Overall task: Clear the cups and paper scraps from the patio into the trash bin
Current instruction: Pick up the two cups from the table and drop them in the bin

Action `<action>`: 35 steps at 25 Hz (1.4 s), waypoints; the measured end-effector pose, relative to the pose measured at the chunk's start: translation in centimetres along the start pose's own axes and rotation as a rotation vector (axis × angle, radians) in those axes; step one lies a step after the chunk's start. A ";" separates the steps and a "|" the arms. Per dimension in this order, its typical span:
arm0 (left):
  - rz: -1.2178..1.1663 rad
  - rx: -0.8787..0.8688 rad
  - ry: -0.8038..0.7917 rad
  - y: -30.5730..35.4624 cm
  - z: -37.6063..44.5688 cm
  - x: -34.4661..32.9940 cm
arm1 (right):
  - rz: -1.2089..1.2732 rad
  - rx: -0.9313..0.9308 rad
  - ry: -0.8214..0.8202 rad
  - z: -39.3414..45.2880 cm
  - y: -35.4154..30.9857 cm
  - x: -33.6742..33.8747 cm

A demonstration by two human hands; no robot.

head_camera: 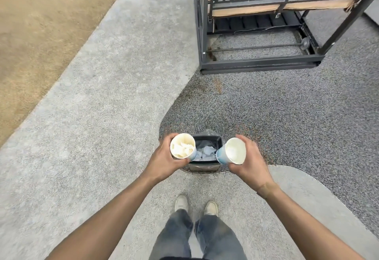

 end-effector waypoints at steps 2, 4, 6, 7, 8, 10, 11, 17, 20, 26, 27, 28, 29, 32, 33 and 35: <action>0.037 0.024 -0.018 -1.4 2.2 -0.6 | -0.004 -0.049 -0.006 1.6 1.5 -0.9; 0.065 0.046 -0.029 -3.5 4.8 -1.7 | -0.015 -0.111 -0.010 3.5 3.6 -2.3; 0.088 0.075 -0.035 -6.1 7.4 -3.2 | -0.035 -0.149 0.001 5.6 6.1 -4.3; 0.103 0.090 -0.042 -7.7 8.8 -4.1 | -0.054 -0.167 0.000 7.0 7.6 -5.6; 0.134 0.097 -0.058 -9.3 10.2 -5.1 | -0.077 -0.187 -0.008 8.4 9.0 -7.0; 0.237 0.083 -0.110 -13.1 13.4 -7.6 | -0.132 -0.226 -0.040 11.5 12.4 -10.4; 0.275 0.080 -0.136 -14.9 14.9 -8.8 | -0.172 -0.234 -0.063 12.9 13.9 -11.9; 0.430 0.148 -0.166 -24.7 25.9 -16.0 | -0.463 -0.192 -0.141 22.4 23.1 -19.9; 0.513 0.103 -0.137 -28.0 30.5 -19.1 | -0.558 -0.185 -0.118 26.3 27.1 -22.6; 0.741 0.070 -0.099 -31.8 34.2 -22.6 | -0.675 -0.164 -0.114 29.0 31.1 -25.8; 0.746 0.082 -0.103 -32.0 34.3 -22.8 | -0.667 -0.188 -0.126 29.2 31.4 -26.0; 0.740 0.098 -0.112 -32.2 34.4 -22.9 | -0.639 -0.216 -0.142 29.4 31.5 -26.1; 0.724 0.116 -0.120 -32.2 34.3 -22.8 | -0.606 -0.240 -0.156 29.5 31.5 -26.1; 0.655 0.138 -0.117 -31.6 33.8 -22.4 | -0.554 -0.243 -0.168 29.5 30.4 -25.4; 0.642 0.133 -0.120 -31.1 33.5 -22.1 | -0.555 -0.235 -0.176 29.3 29.8 -24.9; 0.631 0.115 -0.123 -29.6 32.6 -21.3 | -0.558 -0.214 -0.180 28.6 28.3 -23.5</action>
Point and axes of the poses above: each hand's wrist, its own z-axis towards the middle knuckle, its own x-axis out of the back of the hand, y = z × x, the point moved 2 cm from there along z, towards the middle knuckle, and after that the axes turned 7 degrees about -y, right-handed, at the moved point
